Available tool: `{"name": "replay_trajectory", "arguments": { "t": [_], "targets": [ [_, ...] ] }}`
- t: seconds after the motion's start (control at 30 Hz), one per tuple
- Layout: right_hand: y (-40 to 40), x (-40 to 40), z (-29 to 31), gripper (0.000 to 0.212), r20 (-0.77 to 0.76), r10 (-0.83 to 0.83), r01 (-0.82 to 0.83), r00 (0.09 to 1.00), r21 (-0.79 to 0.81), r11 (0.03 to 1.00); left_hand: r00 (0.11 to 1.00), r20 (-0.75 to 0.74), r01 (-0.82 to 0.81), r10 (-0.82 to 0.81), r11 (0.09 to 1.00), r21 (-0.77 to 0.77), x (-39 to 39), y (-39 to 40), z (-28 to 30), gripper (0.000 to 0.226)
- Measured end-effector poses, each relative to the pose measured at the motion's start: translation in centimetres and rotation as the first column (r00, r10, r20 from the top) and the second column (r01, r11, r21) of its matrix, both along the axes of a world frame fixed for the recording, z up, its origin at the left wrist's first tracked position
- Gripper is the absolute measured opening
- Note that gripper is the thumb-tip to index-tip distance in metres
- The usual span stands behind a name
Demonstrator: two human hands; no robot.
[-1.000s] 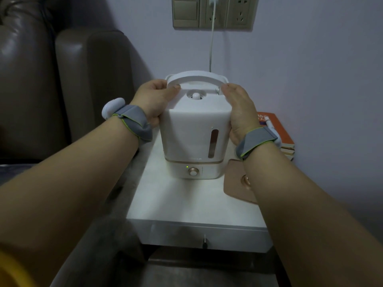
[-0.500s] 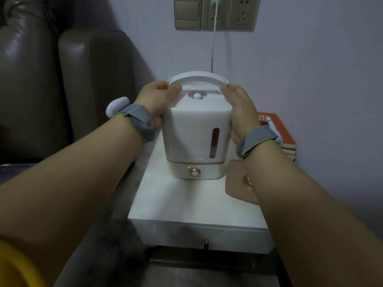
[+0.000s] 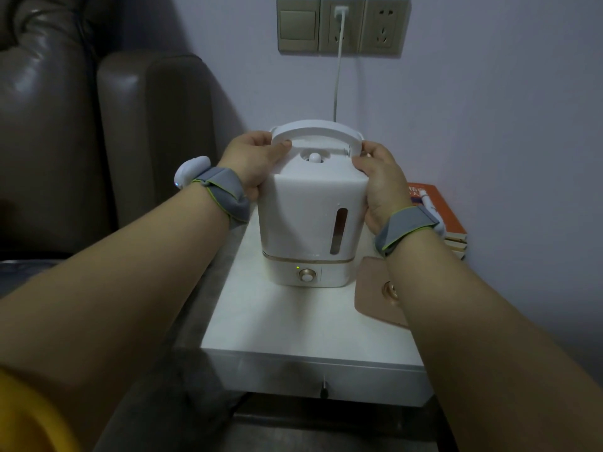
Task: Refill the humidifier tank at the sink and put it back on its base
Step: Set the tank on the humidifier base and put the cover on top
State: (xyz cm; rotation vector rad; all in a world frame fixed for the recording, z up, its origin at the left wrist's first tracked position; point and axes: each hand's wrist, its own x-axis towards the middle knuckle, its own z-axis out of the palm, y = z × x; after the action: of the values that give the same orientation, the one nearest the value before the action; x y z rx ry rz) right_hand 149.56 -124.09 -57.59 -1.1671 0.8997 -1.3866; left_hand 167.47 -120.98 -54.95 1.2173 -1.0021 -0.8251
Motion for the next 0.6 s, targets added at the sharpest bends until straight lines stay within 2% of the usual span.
{"name": "replay_trajectory", "arguments": {
  "t": [0.47,0.6],
  "targets": [
    [-0.86,0.29,0.14,0.024,-0.048,-0.025,0.026,0.999,0.030,0.999,1.000,0.008,-0.025,0.025,0.999,0.040,-0.08,-0.45,0.25,0.011],
    [-0.74,0.53,0.40,0.024,-0.060,-0.021,0.022,0.998,0.025,0.999,1.000,0.001,-0.009,0.009,0.999,0.048,0.39,-0.65,0.11,0.004]
  ]
}}
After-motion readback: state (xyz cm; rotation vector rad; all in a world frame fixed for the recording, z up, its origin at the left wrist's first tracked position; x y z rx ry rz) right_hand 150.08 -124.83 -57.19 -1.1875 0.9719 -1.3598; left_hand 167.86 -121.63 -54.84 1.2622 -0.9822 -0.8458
